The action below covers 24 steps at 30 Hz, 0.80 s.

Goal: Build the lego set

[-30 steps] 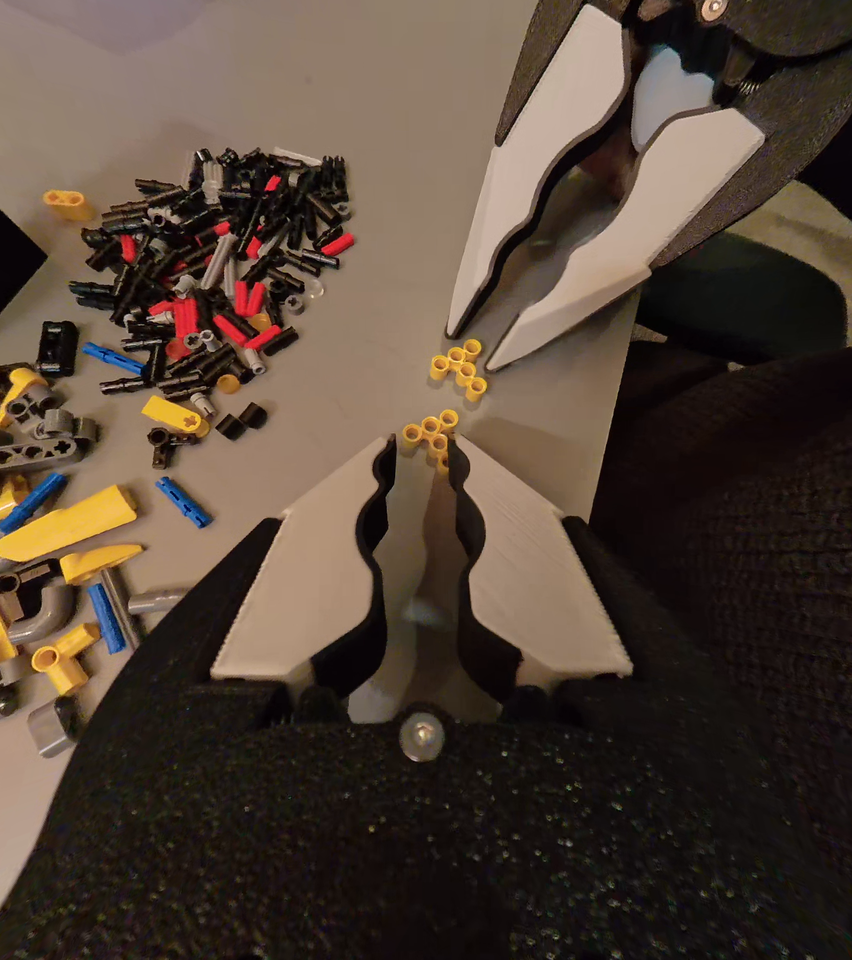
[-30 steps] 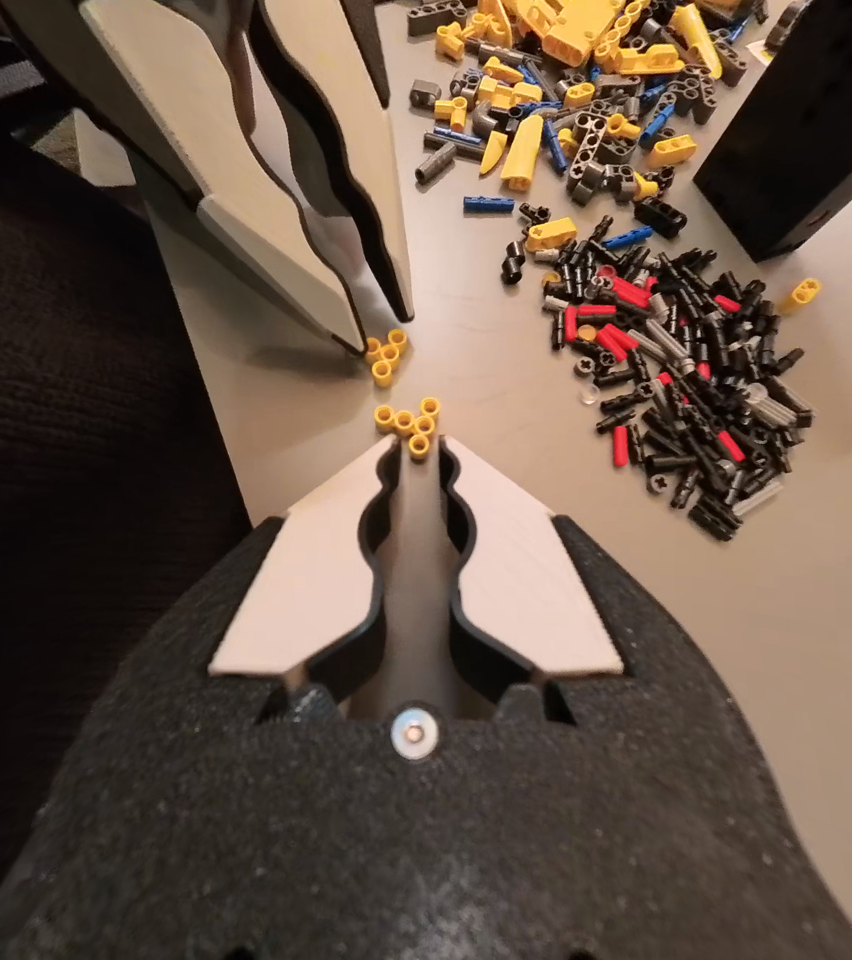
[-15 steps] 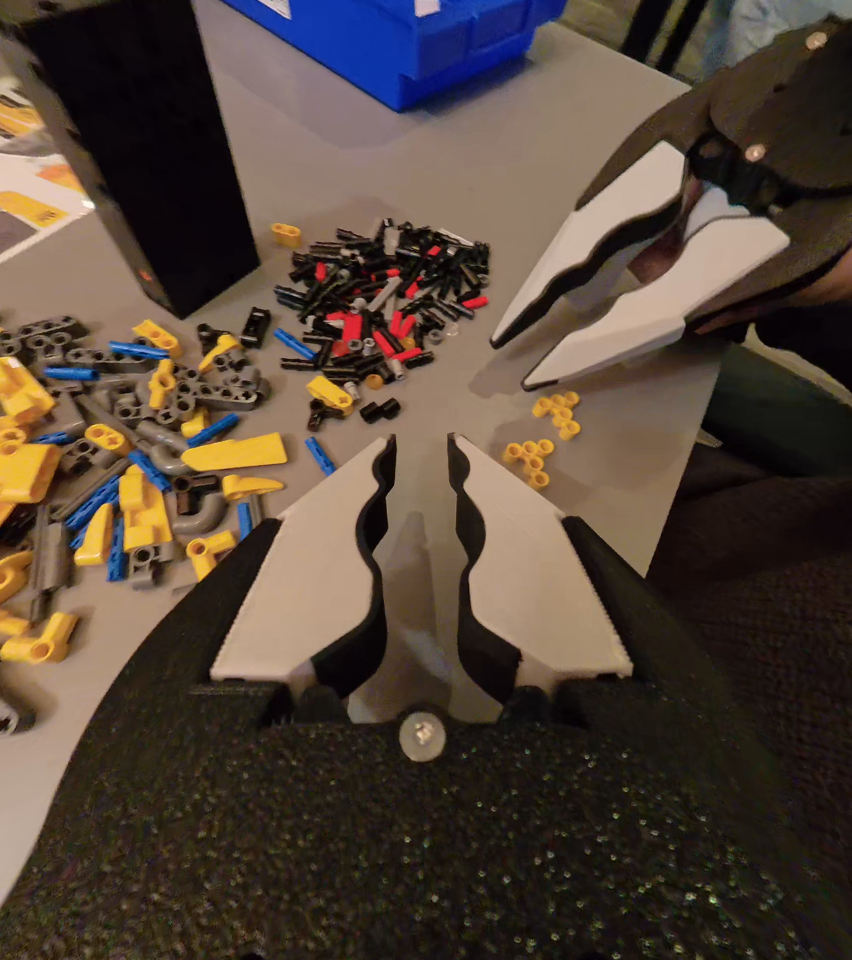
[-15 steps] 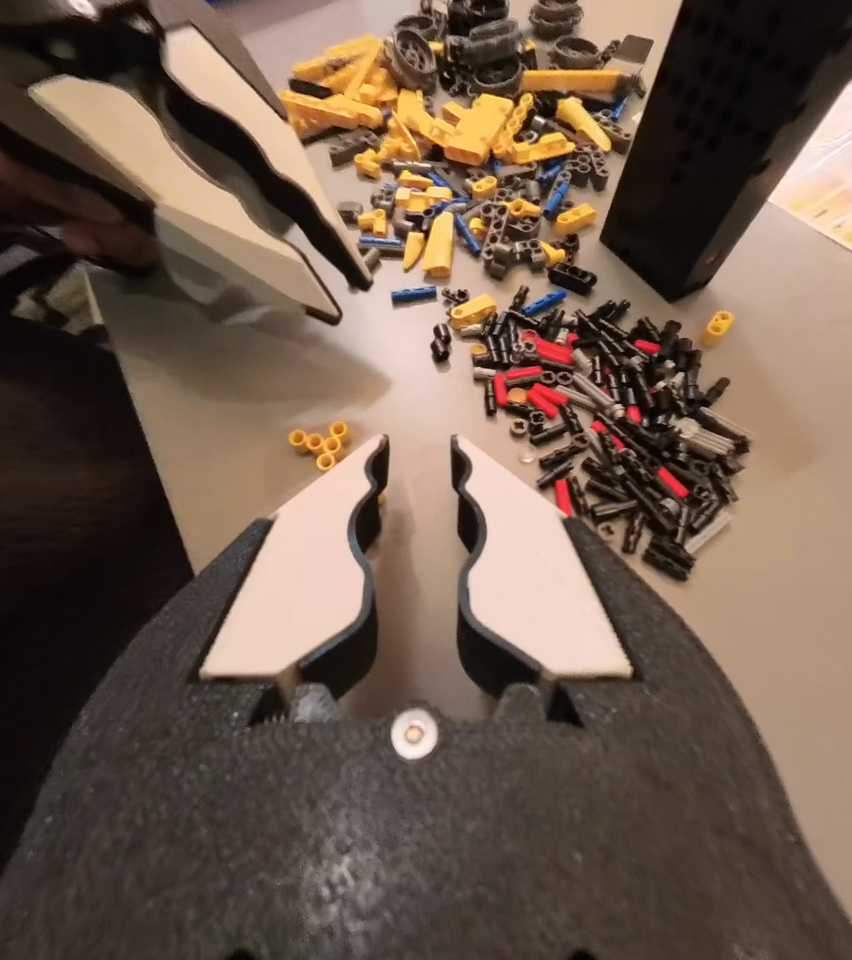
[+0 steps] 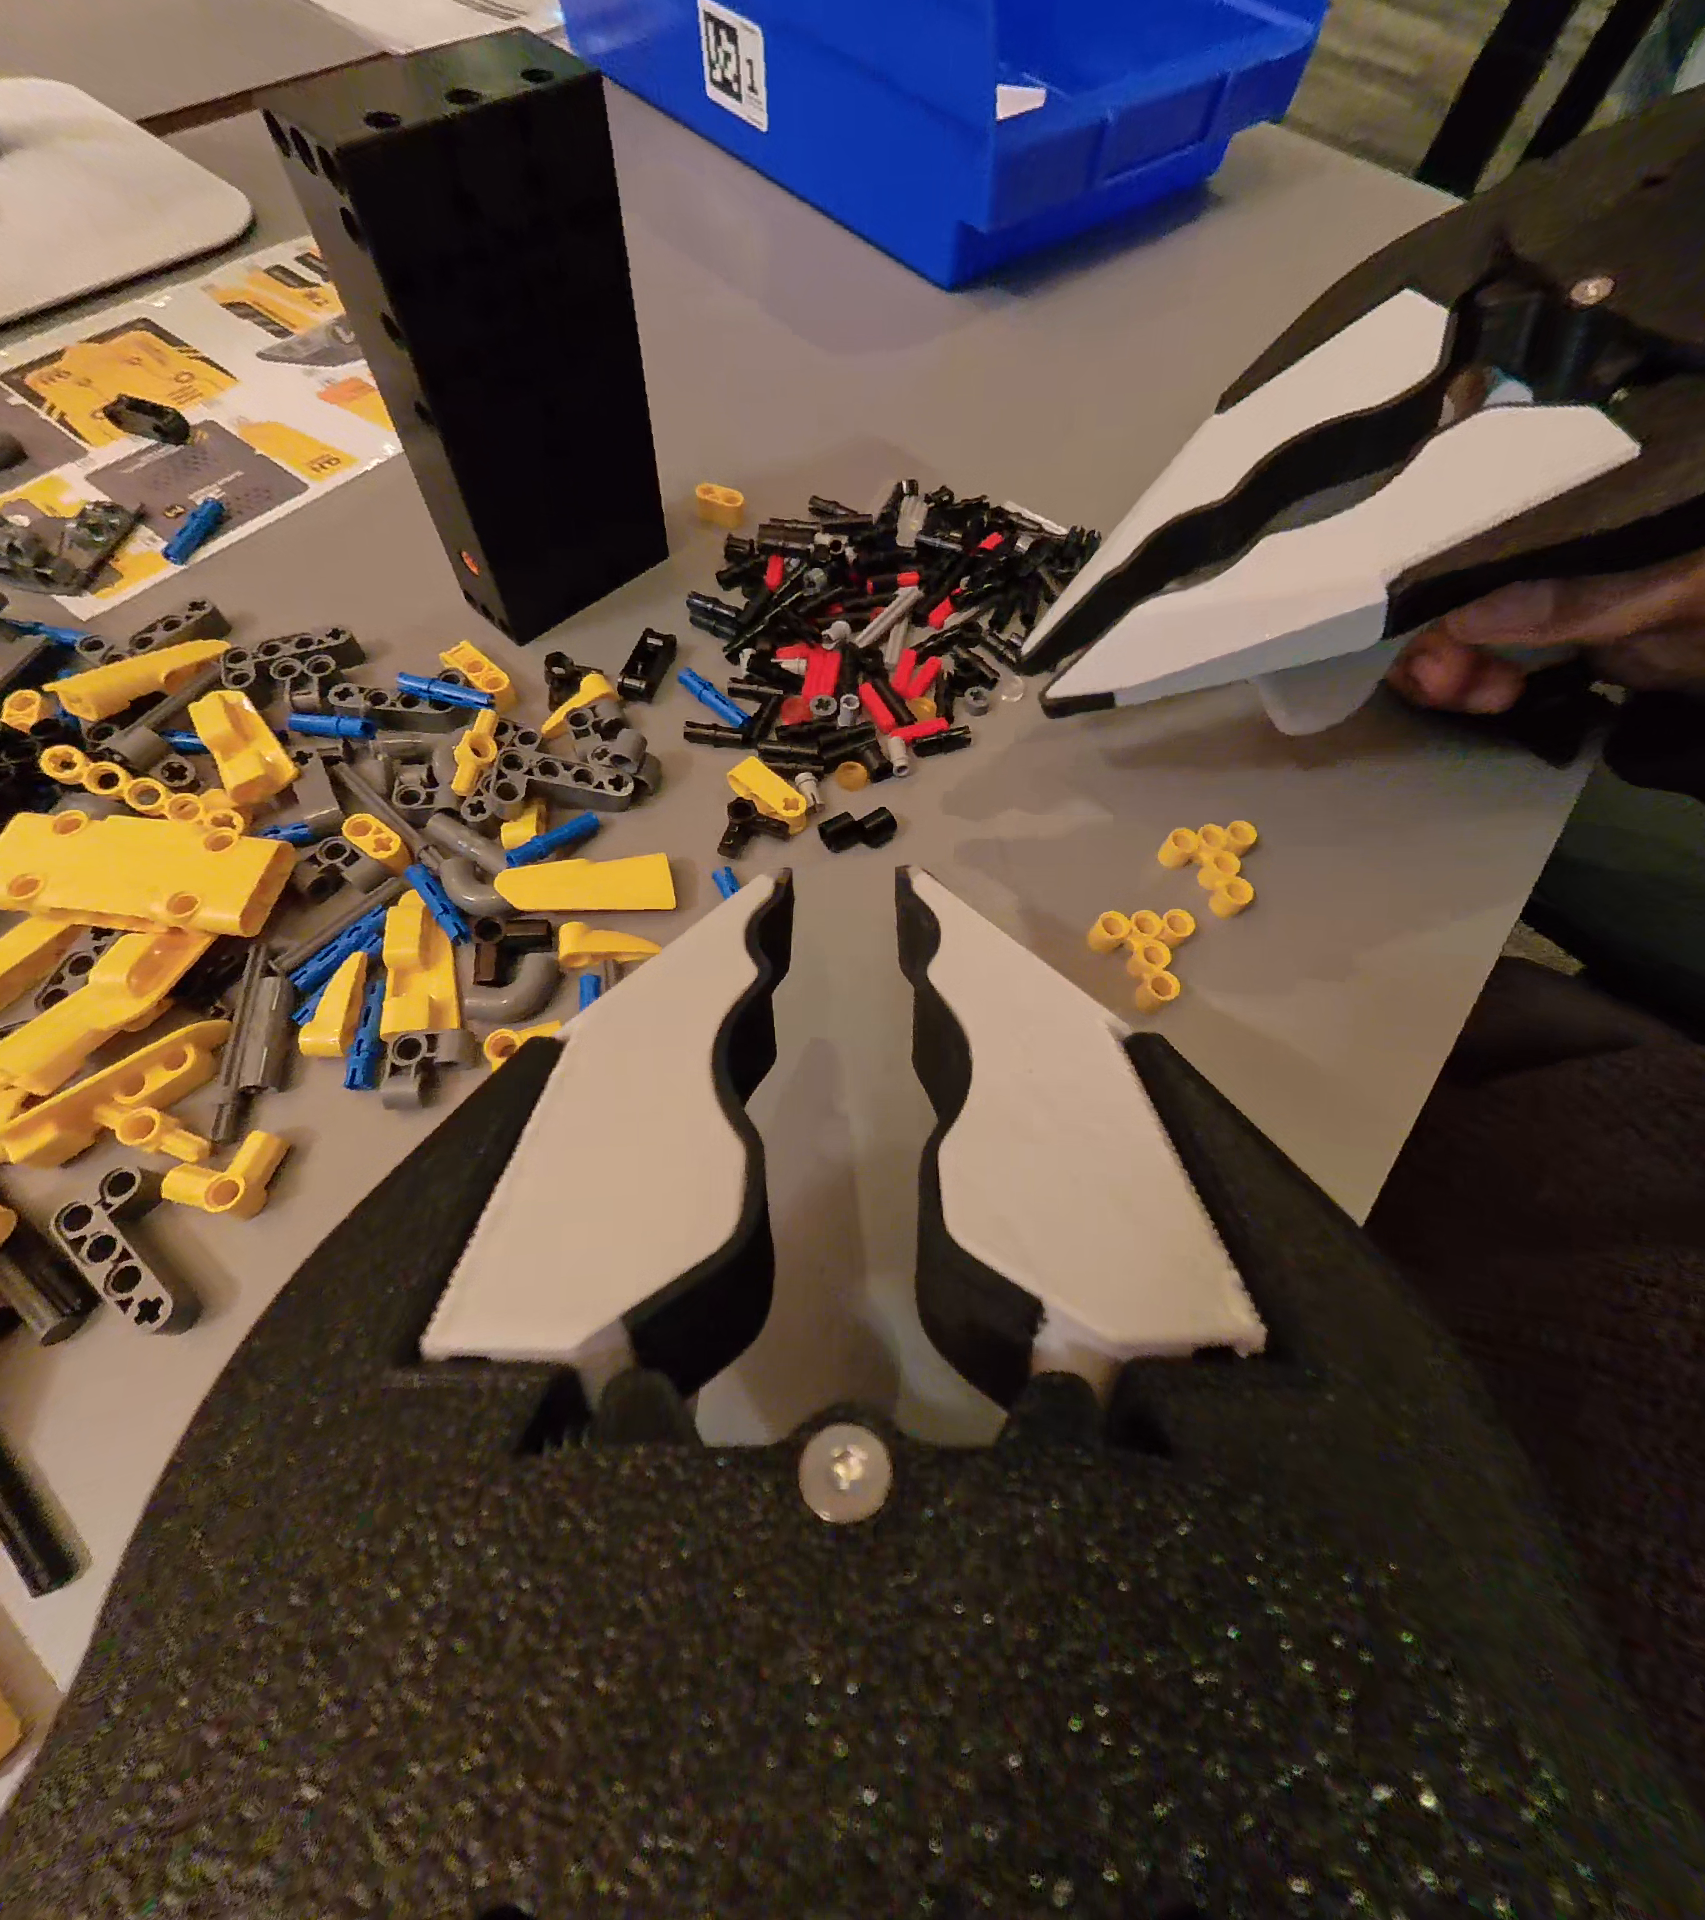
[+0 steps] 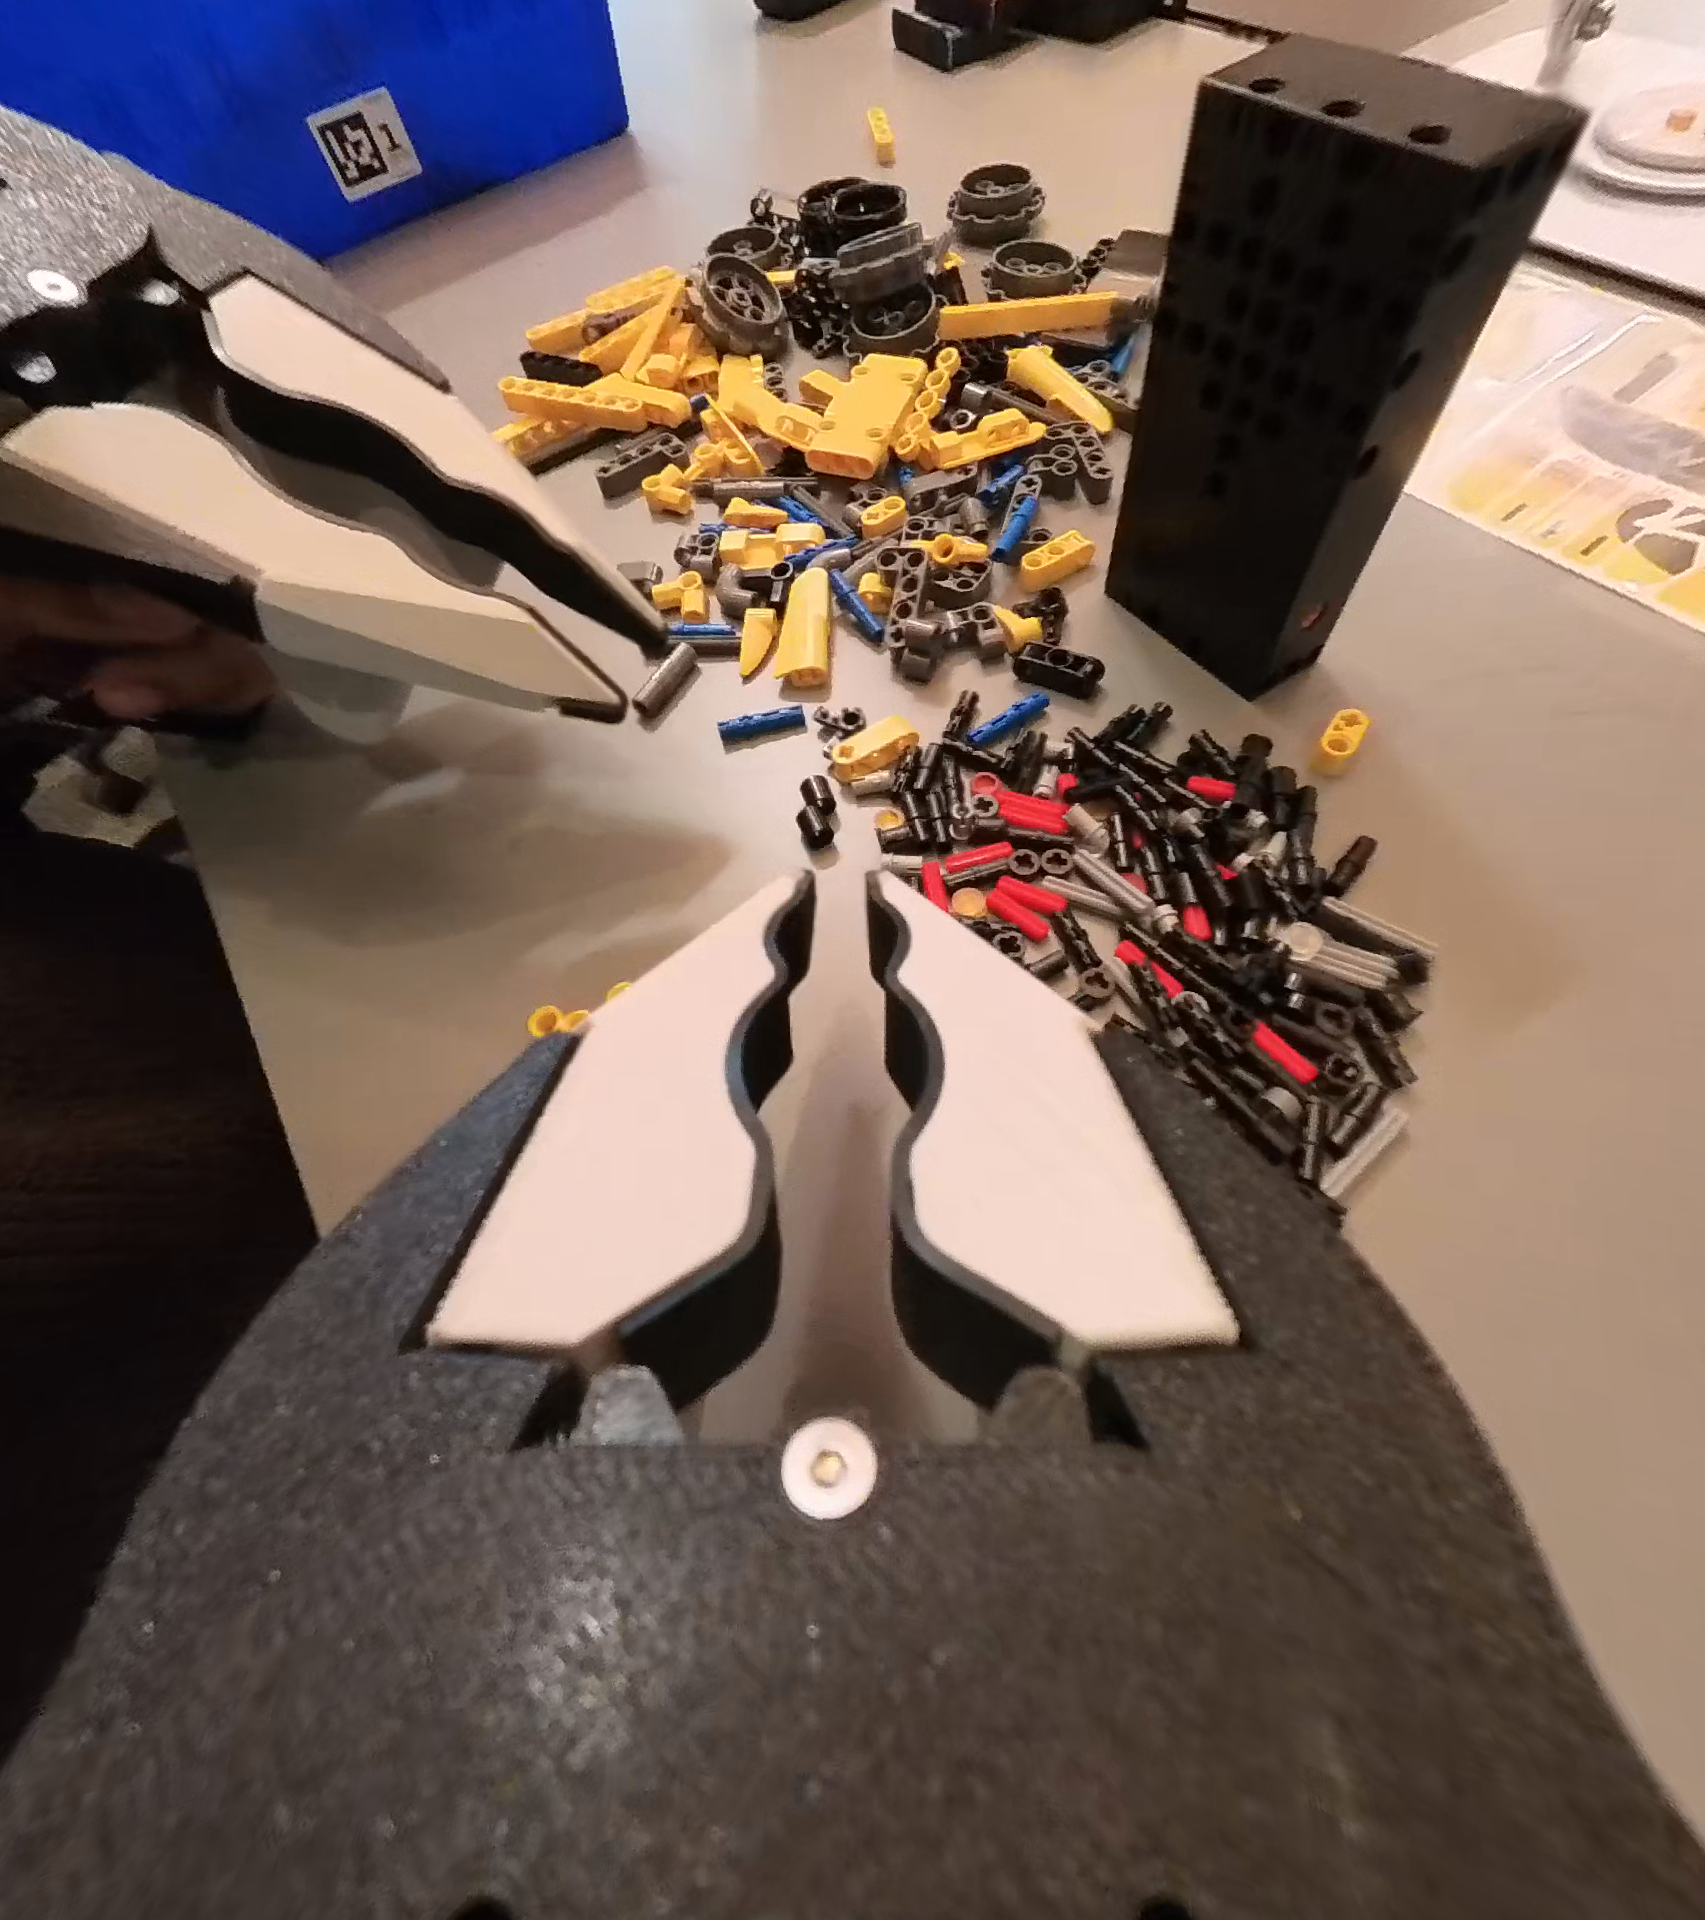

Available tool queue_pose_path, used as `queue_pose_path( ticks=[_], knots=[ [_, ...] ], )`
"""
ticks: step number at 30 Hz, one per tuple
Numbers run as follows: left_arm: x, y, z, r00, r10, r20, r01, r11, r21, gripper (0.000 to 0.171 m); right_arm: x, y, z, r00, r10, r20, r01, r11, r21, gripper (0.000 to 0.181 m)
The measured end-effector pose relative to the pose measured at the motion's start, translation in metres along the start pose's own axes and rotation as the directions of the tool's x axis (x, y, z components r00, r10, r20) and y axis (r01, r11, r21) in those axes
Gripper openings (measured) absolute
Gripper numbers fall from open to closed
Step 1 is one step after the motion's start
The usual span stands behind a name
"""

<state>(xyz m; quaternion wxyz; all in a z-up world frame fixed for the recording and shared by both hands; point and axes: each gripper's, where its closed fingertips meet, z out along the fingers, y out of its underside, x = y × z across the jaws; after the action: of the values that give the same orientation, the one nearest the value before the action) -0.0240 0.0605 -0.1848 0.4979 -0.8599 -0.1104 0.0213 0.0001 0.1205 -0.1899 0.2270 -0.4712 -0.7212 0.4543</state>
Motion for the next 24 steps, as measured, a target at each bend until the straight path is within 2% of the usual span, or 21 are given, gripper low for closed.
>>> queue_pose_path(
  ticks=[4, 8, 15, 24],
  knots=[
    [-0.004, 0.002, 0.002, 1.000, -0.029, 0.007, 0.029, 0.999, -0.014, 0.019, -0.002, 0.007, 0.006, 0.999, -0.048, -0.019, 0.047, 0.997, -0.058, 0.011],
    [-0.008, 0.004, 0.005, 0.999, -0.043, 0.025, 0.044, 0.999, -0.032, 0.019, -0.003, 0.006, 0.008, 0.997, -0.077, -0.025, 0.076, 0.995, -0.058, 0.010],
    [-0.014, 0.001, 0.019, 0.996, -0.035, 0.077, 0.040, 0.997, -0.060, 0.019, -0.001, 0.000, 0.005, 1.000, -0.010, 0.008, 0.011, 1.000, -0.018, 0.011],
    [-0.010, -0.007, 0.043, 0.998, -0.025, 0.054, 0.031, 0.995, -0.100, 0.019, 0.003, -0.005, 0.001, 0.999, 0.030, 0.014, -0.031, 0.999, 0.021, 0.011]
  ],
)
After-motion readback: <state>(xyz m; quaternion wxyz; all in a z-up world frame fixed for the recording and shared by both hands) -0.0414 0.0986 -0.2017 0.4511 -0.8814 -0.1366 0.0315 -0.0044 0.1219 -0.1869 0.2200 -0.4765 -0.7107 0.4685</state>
